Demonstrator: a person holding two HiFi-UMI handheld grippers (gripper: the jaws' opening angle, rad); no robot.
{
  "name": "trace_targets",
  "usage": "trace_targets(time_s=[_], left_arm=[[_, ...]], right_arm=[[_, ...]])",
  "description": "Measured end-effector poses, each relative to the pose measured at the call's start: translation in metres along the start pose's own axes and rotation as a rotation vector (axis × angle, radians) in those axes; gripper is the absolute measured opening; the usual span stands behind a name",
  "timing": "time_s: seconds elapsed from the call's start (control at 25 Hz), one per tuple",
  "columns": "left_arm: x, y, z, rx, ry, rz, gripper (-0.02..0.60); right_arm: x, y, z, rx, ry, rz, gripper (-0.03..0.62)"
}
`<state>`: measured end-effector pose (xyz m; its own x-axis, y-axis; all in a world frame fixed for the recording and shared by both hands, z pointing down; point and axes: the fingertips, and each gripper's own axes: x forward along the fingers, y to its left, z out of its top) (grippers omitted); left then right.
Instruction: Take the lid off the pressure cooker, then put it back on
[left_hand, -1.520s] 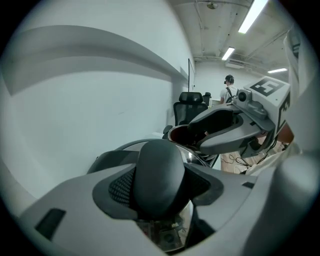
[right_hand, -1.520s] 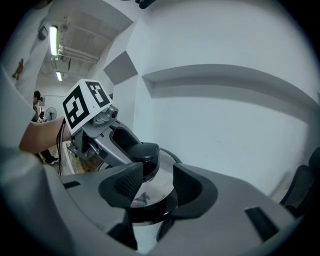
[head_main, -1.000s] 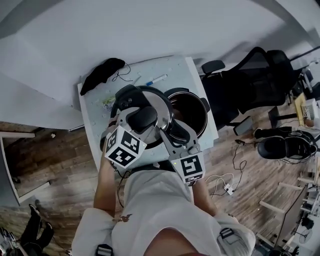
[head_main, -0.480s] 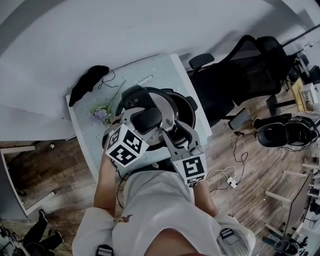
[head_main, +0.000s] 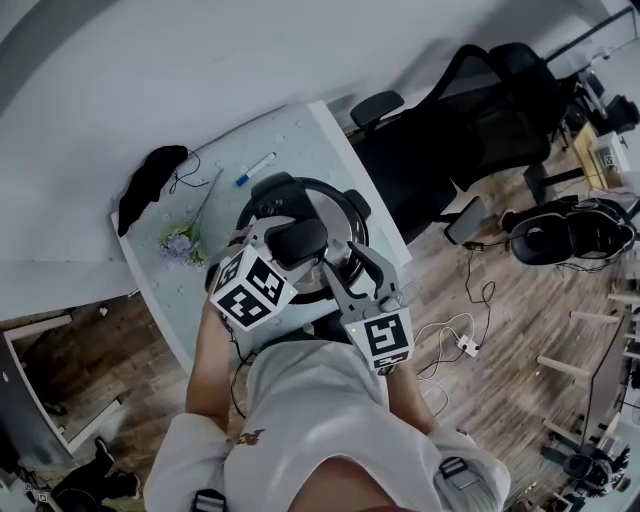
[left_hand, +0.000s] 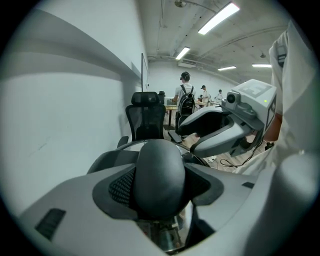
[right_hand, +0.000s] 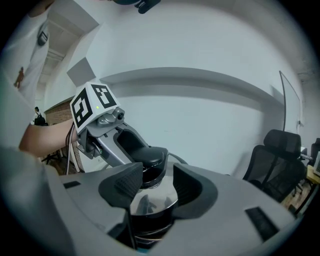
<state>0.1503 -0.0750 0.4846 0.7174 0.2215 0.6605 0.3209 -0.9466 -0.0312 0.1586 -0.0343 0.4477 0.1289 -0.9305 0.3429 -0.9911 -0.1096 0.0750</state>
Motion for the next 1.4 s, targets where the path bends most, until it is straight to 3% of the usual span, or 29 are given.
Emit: trace_targets(time_s=[0.76,1.16,1.4], left_arm=[[0.05,-0.014,-0.004,0.111,0.083,-0.204,0.275],[0.057,-0.012,-0.011,0.097,0.085,-0.215,0.275],[0.056,-0.009,-0.01,0.04,0.085,-0.168,0.276]], right_arm=[[0.005,-0.027,-0.021,0.056,0.051,-0.05,0.192],[0.011,-0.03,-0.022,0.06,0.056,-0.046,0.192],[0.013,-0.029,-0.019,0.061,0.051,-0.037,0.192]])
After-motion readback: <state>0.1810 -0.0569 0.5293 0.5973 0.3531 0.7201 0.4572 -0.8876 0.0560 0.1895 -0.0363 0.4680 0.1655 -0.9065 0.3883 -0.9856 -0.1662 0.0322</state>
